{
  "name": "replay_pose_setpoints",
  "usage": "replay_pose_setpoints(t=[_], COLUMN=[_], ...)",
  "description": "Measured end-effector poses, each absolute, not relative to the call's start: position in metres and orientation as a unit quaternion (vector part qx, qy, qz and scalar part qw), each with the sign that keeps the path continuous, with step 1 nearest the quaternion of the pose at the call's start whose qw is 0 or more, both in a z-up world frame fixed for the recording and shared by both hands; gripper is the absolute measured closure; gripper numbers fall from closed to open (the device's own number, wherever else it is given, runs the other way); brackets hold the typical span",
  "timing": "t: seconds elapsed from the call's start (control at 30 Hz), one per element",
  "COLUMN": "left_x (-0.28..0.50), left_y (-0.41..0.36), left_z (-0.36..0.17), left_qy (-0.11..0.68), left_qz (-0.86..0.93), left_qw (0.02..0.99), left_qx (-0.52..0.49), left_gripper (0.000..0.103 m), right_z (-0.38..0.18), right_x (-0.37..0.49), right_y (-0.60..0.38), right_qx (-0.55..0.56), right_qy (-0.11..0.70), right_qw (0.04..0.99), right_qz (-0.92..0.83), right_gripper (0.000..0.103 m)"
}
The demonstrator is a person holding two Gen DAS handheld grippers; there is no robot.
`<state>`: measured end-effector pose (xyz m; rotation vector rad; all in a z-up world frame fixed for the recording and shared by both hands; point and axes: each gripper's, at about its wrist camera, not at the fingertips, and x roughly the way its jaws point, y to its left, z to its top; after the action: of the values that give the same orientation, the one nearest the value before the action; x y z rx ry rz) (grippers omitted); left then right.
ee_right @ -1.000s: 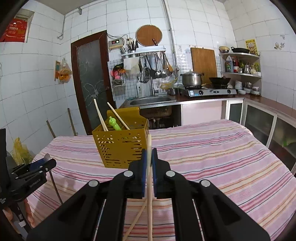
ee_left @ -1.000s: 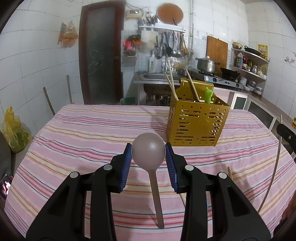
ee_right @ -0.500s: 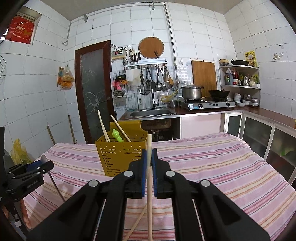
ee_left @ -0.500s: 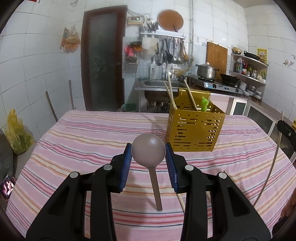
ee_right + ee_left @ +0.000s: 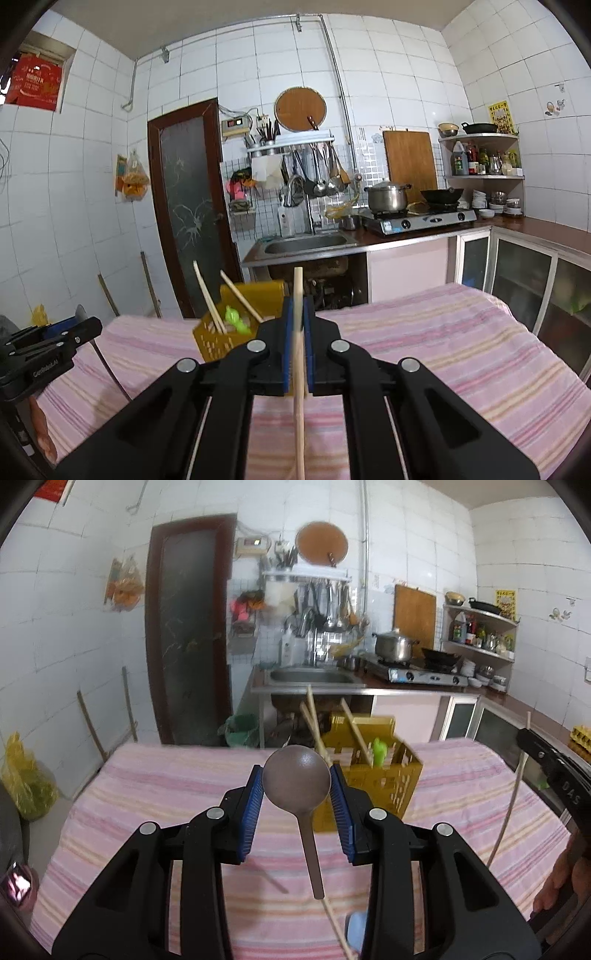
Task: Organize utensils
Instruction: 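Lower the ladle and chopstick into the caddy and open both tools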
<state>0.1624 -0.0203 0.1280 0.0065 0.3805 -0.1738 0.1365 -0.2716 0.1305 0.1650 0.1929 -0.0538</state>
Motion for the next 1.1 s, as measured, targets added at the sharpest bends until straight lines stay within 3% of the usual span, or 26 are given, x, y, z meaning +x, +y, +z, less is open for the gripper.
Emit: replay_pose_setpoints(t=[0.37,0.57,0.77,1.1], left_x=[0.217,0.256,0.303,0.342], left_y=[-0.035,-0.055,-0.068,-0.07], left_z=[0.205,0.22,0.186,0.109], left_qy=[0.119,0.105,0.126,0.195], left_qz=[-0.108,-0.11,-0.117,-0.101], left_qw=[0.987,0.988,0.985,0.976], left_qx=[-0.012,-0.007,-0.015,-0.009], left_gripper=[0.068,0.068,0.068,0.066], right_z=[0.195,0.227,0.208,0.14], right_x=[0.193,0.225,0.265,0.297], right_y=[-0.264,-0.256,-0.247,-0.263], right_qx=[0.081,0.08,0.062,0.062], right_qy=[0.03,-0.017,-0.02,0.058], right_qw=[0.996,0.997,0.998,0.996], right_qz=[0.001,0.011,0.01,0.007], right_gripper=[0.097,0.097,0.097,0.096])
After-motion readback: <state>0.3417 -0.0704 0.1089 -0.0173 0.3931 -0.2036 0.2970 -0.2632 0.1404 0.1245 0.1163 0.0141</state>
